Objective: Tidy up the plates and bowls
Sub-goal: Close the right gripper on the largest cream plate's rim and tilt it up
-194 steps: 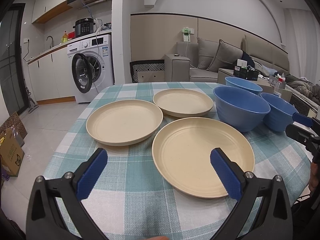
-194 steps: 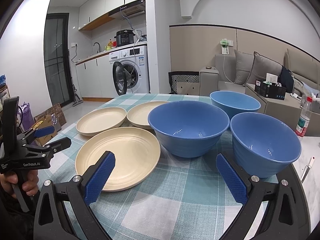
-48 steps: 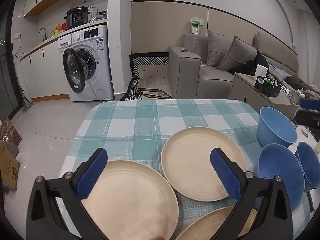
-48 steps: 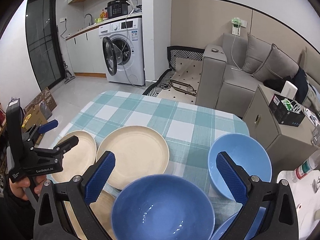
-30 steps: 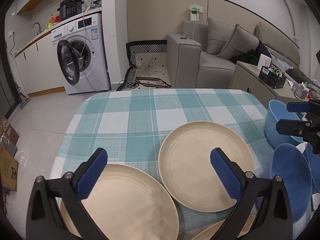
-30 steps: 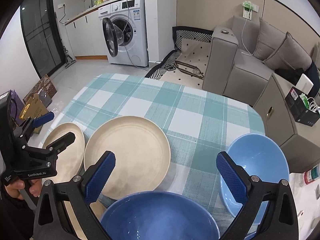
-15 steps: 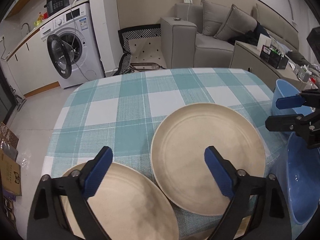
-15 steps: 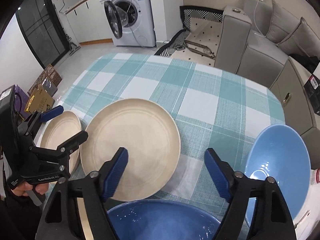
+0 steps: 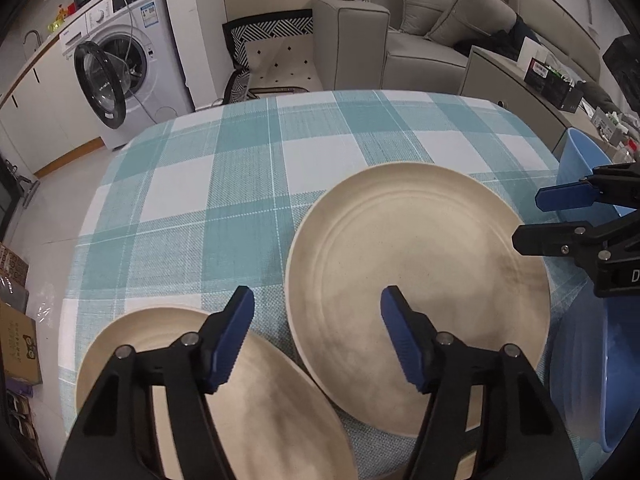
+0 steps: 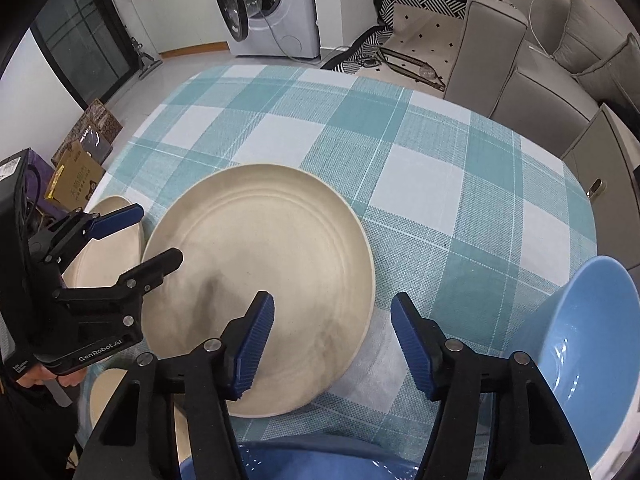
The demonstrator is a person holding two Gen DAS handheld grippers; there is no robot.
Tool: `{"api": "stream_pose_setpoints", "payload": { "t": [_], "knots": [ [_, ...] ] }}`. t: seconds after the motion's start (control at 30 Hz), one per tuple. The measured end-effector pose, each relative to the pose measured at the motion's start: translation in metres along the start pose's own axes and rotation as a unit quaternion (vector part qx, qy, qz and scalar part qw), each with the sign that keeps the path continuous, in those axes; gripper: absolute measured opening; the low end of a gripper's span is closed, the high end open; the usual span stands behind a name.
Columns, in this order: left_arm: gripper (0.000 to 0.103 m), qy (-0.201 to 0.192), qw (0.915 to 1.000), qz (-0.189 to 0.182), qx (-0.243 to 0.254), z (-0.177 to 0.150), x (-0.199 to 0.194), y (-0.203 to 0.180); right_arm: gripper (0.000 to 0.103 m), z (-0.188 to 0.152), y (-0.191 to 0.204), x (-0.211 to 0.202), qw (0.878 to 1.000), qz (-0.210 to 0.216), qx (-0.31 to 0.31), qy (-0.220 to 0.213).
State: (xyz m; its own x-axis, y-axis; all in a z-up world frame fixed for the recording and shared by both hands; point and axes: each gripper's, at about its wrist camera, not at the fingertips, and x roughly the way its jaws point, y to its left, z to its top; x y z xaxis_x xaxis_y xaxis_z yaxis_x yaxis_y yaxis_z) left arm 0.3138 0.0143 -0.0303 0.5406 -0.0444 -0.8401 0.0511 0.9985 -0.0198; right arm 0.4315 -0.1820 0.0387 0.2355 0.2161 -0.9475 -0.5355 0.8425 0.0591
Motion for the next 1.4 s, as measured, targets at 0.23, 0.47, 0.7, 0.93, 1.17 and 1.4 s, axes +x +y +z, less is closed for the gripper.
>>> {"api": "stream_pose_setpoints", "payload": {
  "t": [0.23,0.47,0.7,0.93,1.17,1.4],
  "knots": [
    [0.062,0.015,0.9997,0.007,0.017,-0.001,0.008,-0.007,0.057,0.001,-0.005,0.023,0.999,-0.012,0.003,0.038],
    [0.055,0.021,0.9996,-0.007,0.020,0.001,0.013,-0.012,0.042,-0.003,-0.010,0.033,0.998,-0.004,0.000,0.056],
    [0.054,0.015,0.9996,-0.013,0.018,0.006,0.016,-0.016,0.040,-0.004,-0.018,0.033,0.999,-0.006,0.008,0.048],
    [0.054,0.040,0.9988,-0.019,0.022,0.000,0.019,-0.017,0.035,-0.010,-0.022,0.036,0.998,-0.013,0.006,0.058],
    [0.045,0.037,0.9990,-0.012,0.021,-0.002,0.018,-0.020,0.021,-0.011,-0.020,0.032,0.998,-0.032,0.001,0.050],
    [0.041,0.025,0.9996,-0.007,0.012,0.002,0.013,-0.016,0.016,-0.010,-0.026,0.024,0.999,-0.035,0.015,0.035]
  ]
}}
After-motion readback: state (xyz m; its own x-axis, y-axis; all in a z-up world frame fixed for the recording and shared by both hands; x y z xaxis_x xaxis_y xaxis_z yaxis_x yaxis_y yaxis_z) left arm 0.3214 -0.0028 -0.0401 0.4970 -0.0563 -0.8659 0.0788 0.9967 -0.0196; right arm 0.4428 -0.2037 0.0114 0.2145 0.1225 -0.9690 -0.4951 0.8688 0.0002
